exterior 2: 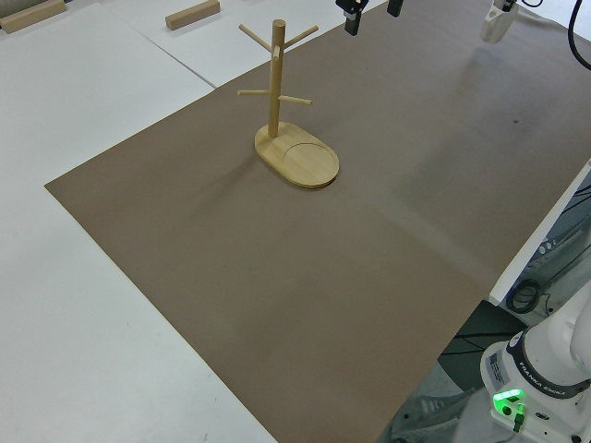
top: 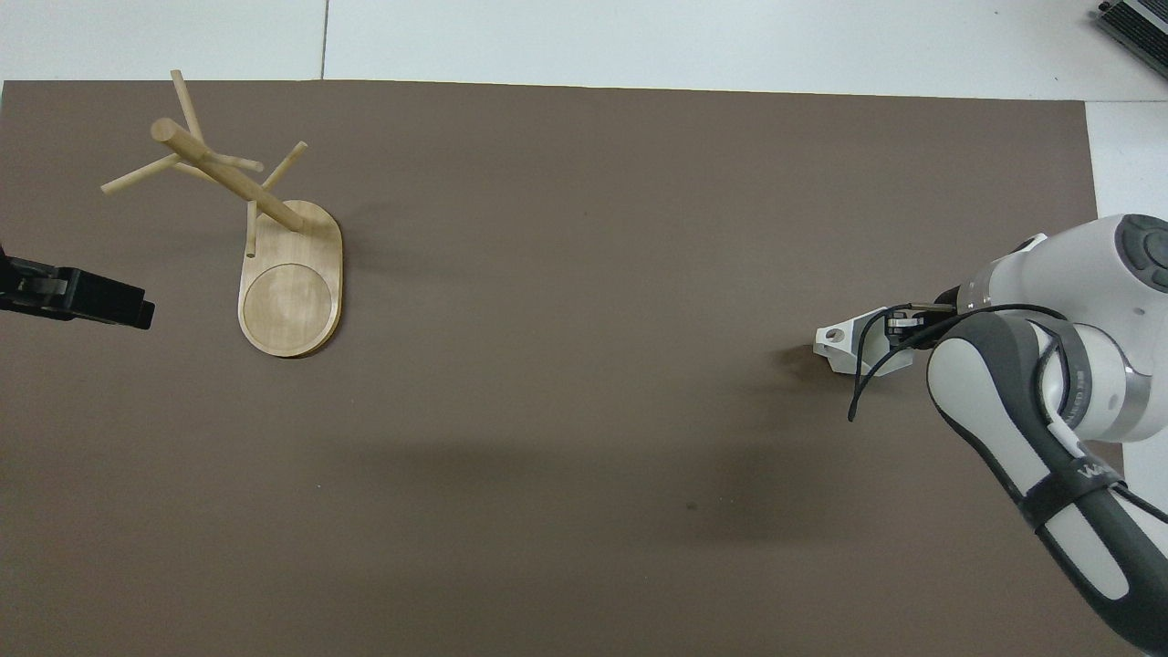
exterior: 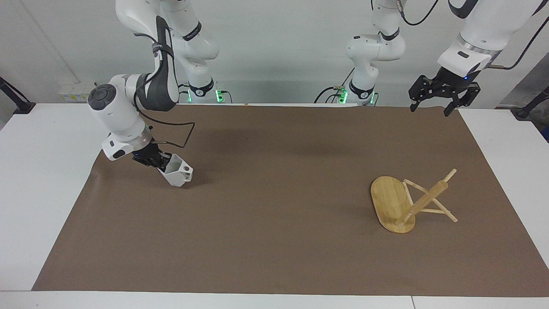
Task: Hang cup on rack
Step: 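Lift the white cup upright with the right gripper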
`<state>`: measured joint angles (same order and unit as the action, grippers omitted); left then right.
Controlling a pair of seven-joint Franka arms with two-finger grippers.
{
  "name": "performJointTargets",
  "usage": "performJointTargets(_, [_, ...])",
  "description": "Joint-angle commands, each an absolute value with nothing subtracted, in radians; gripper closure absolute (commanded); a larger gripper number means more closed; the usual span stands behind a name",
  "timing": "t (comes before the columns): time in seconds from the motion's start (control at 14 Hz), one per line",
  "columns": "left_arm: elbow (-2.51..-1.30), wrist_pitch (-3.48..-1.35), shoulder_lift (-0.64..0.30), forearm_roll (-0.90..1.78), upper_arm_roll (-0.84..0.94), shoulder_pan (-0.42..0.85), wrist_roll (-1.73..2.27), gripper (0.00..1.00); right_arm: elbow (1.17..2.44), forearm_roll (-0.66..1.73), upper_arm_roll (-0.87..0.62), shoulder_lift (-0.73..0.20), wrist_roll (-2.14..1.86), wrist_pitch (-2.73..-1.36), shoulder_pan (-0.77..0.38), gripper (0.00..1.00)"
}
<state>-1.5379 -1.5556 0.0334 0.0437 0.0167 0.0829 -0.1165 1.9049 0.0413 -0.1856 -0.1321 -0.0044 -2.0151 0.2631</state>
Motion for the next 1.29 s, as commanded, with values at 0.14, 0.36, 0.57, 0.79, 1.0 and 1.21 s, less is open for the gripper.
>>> performJointTargets(0.14, [-1.577, -1.597, 0.055, 0.034, 0.021, 0.078, -0.194, 0.0, 1.637, 0.067, -0.193, -0.1, -0.127, -1.74, 0.287, 1.0])
performJointTargets(0.36, [-1.578, -1.604, 0.057, 0.064, 0.02, 0.077, -0.332, 0.0, 1.554, 0.252, -0.184, -0.037, -0.141, -1.594, 0.287, 1.0])
performJointTargets(0.57, [-1.607, -1.64, 0.063, 0.171, 0.009, 0.048, -0.521, 0.0, 1.554, 0.408, -0.19, -0.009, -0.141, -1.565, 0.273, 1.0])
performJointTargets(0.79, [-1.716, -1.738, 0.11, 0.294, 0.009, 0.044, -0.743, 0.0, 1.569, 0.523, -0.196, 0.003, -0.121, -1.577, 0.203, 1.0])
performJointTargets(1.0, [-1.822, -1.778, 0.162, 0.403, 0.009, 0.045, -1.018, 0.0, 1.592, 0.595, -0.196, 0.005, -0.054, -1.586, 0.129, 1.0])
performJointTargets(1.21, [-1.851, -1.77, 0.181, 0.474, 0.021, 0.061, -1.085, 0.0, 1.658, 0.75, -0.196, 0.0, -0.031, -1.713, 0.072, 1.0])
